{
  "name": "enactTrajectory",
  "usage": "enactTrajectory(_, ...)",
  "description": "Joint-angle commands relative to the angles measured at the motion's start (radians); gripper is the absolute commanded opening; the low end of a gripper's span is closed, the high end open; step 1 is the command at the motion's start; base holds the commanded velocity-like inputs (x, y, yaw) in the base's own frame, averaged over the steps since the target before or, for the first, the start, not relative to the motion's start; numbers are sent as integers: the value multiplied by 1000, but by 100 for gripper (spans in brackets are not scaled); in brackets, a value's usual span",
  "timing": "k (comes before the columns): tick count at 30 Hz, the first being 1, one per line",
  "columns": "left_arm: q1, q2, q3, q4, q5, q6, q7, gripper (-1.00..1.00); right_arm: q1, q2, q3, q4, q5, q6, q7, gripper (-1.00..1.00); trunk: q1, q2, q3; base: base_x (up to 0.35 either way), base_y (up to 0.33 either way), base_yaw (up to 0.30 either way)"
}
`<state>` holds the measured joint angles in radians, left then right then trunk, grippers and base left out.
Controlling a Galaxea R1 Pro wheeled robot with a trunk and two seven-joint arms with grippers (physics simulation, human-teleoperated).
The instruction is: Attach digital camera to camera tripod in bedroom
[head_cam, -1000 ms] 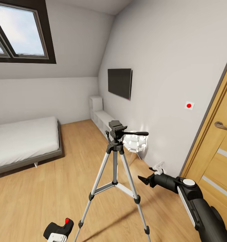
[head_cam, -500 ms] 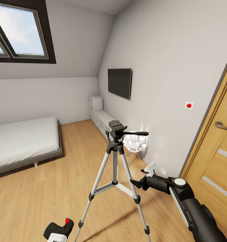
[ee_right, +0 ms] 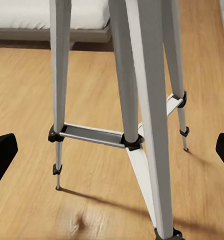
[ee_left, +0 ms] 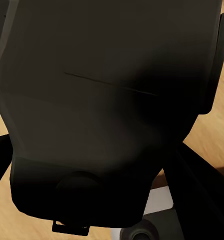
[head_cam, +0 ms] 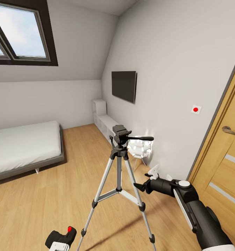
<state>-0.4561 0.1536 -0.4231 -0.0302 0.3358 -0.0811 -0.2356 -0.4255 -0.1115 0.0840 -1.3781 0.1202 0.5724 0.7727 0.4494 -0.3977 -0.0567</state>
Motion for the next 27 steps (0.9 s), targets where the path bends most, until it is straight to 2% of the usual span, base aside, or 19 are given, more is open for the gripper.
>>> enactTrajectory(1,-1,0,-8,1,9,-3,-4,-100,-3,2,0,-1,5,3,7,100,1,-2,-2,0,0,0)
enactTrajectory(27,-1,0,-11,1,8,-6,-5,-100,-7,5,-1,1,-7,1,5,100,1,-2,-2,40,16,0)
